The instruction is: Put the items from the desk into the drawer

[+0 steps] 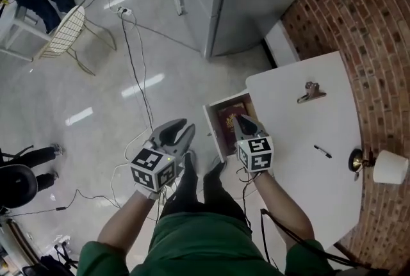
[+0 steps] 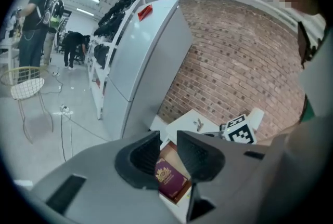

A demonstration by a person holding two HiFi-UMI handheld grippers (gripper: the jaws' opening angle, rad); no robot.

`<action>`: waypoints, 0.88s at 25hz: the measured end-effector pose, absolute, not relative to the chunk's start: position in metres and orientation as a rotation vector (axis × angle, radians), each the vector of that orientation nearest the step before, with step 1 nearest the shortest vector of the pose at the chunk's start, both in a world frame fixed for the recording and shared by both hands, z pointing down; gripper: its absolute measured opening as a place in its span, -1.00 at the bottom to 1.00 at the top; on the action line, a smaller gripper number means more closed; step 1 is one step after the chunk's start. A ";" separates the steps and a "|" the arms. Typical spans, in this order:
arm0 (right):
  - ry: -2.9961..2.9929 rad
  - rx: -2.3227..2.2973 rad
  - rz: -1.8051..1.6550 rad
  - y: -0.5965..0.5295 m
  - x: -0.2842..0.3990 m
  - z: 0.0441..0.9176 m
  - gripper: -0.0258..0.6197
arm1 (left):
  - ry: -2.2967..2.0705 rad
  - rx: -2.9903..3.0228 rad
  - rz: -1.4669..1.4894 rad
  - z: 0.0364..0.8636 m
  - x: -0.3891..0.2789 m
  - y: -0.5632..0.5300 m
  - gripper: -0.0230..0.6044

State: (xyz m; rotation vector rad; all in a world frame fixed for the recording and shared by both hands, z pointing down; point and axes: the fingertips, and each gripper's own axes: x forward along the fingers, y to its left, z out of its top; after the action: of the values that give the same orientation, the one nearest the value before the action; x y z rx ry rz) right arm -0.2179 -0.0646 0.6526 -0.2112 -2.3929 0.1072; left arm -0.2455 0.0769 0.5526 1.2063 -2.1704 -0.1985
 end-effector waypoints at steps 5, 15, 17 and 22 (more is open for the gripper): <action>-2.648 -0.225 0.110 -0.076 -0.246 0.519 -0.91 | -2.333 1.269 -0.200 0.473 -0.276 0.057 -0.69; -3.008 -0.185 -0.020 -0.097 -0.257 0.347 -0.92 | -2.529 1.374 -0.179 0.366 -0.297 0.038 -0.73; -3.058 -0.165 -0.049 -0.101 -0.254 0.321 -0.92 | -2.564 1.390 -0.190 0.346 -0.298 0.037 -0.73; -3.178 -0.194 -0.090 -0.104 -0.251 0.258 -0.92 | -2.673 1.447 -0.212 0.287 -0.299 0.033 -0.74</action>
State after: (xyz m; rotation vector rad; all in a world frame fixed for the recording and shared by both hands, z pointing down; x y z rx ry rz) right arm -0.2512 -0.1041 0.2583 -0.1944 -3.1782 -0.0895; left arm -0.2991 0.0331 0.2868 1.4468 -2.6731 -0.2119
